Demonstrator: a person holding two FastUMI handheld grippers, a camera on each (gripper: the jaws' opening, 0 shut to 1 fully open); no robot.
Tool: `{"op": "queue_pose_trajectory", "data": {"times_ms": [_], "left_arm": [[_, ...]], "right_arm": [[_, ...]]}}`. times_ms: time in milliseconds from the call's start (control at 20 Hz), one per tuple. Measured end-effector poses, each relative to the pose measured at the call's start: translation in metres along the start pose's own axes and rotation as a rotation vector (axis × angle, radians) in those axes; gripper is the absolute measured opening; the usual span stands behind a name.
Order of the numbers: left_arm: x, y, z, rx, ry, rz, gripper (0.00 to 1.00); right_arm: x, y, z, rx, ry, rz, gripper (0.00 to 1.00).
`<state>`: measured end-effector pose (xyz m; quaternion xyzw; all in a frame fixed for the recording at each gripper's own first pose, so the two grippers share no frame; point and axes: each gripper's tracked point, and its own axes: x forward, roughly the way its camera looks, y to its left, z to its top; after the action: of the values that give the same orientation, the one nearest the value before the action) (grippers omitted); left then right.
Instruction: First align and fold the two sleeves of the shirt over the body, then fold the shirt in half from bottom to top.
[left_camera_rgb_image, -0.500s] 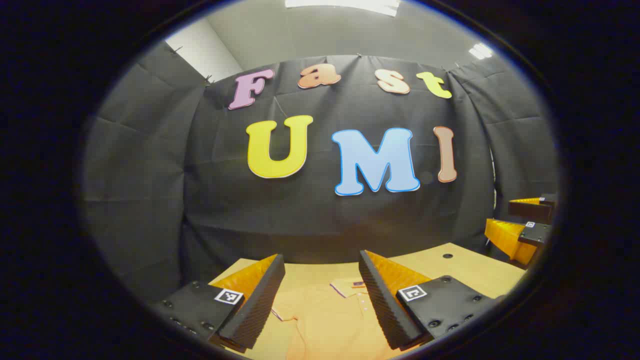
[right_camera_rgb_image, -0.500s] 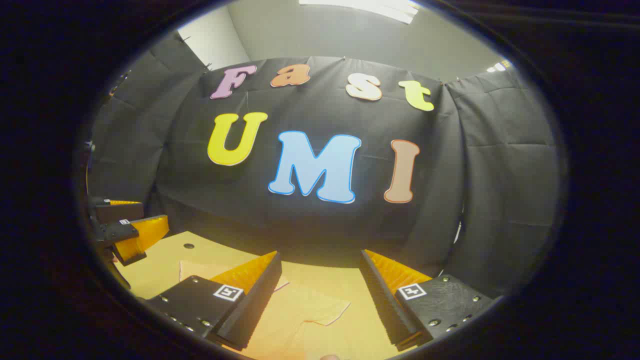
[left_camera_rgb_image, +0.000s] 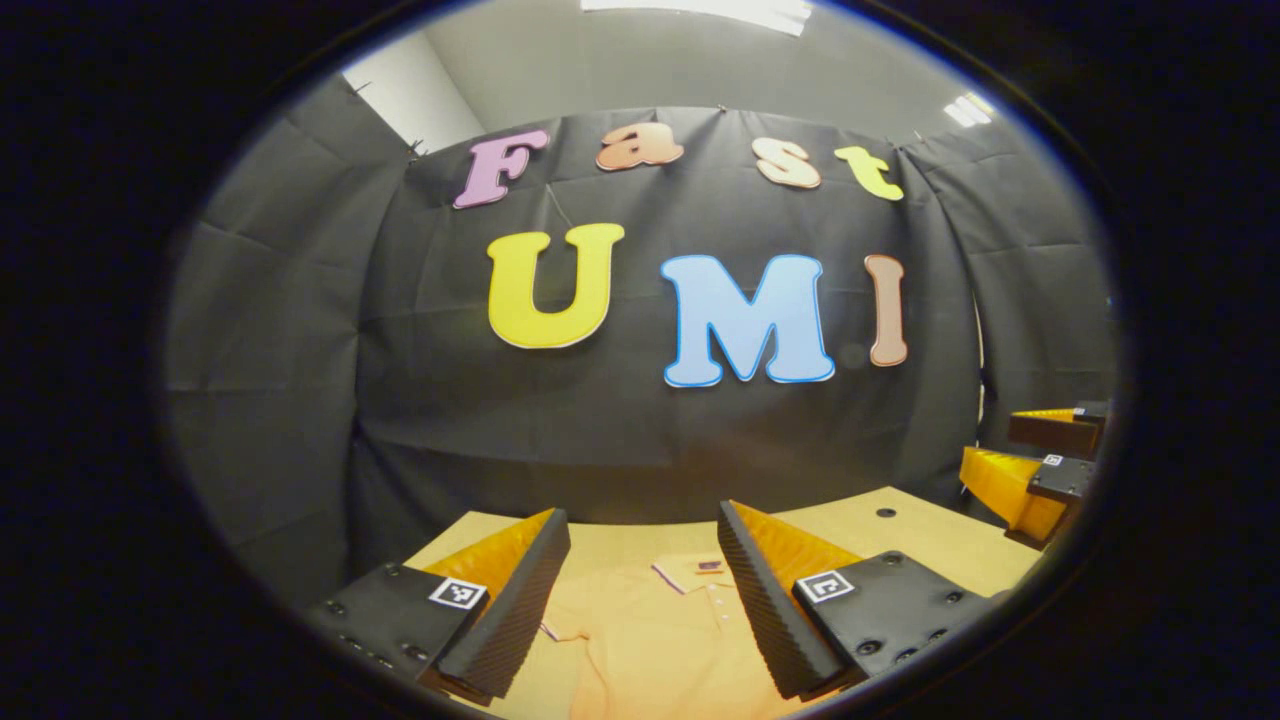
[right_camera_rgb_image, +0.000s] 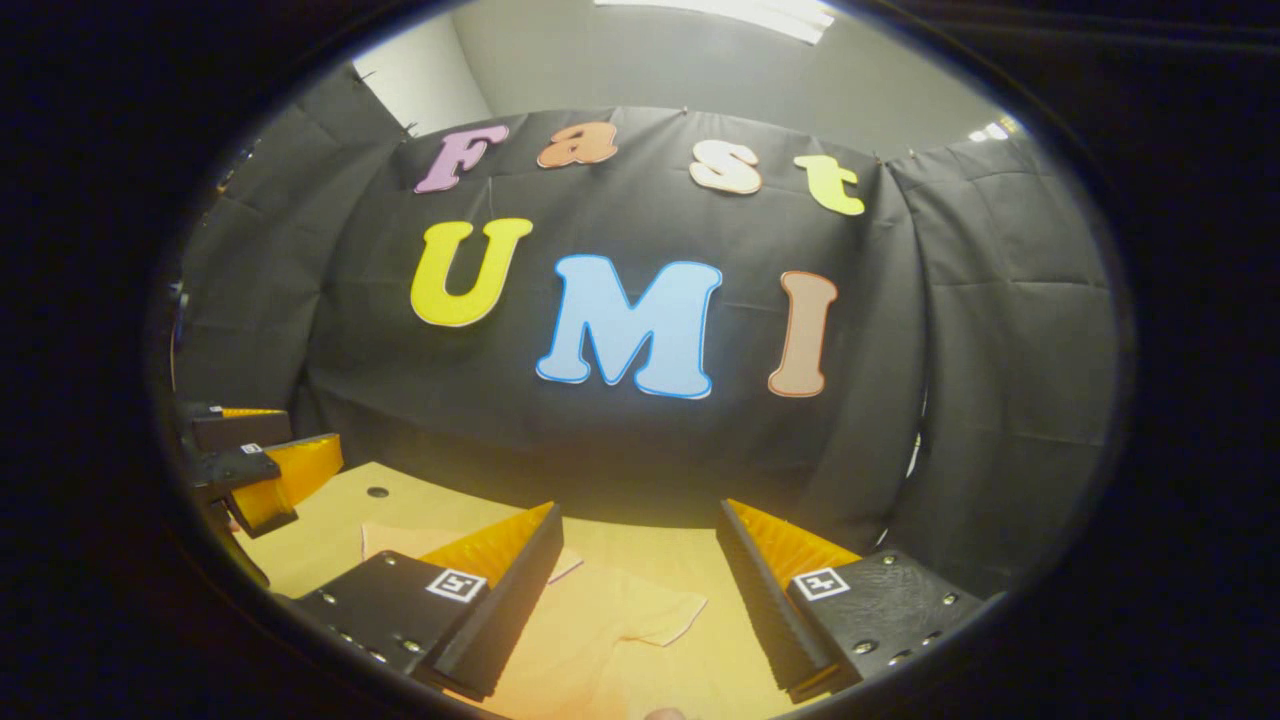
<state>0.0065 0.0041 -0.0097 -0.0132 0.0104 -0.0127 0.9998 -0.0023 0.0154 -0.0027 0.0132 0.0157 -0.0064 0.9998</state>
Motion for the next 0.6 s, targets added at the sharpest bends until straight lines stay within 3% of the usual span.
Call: {"op": "queue_pose_trajectory", "data": {"times_ms": [600], "left_arm": [[0.008, 0.026, -0.008, 0.018, 0.01, 0.052, 0.96]], "right_arm": [[0.038, -0.006, -0.041, -0.03, 0.126, -0.023, 0.96]]}}
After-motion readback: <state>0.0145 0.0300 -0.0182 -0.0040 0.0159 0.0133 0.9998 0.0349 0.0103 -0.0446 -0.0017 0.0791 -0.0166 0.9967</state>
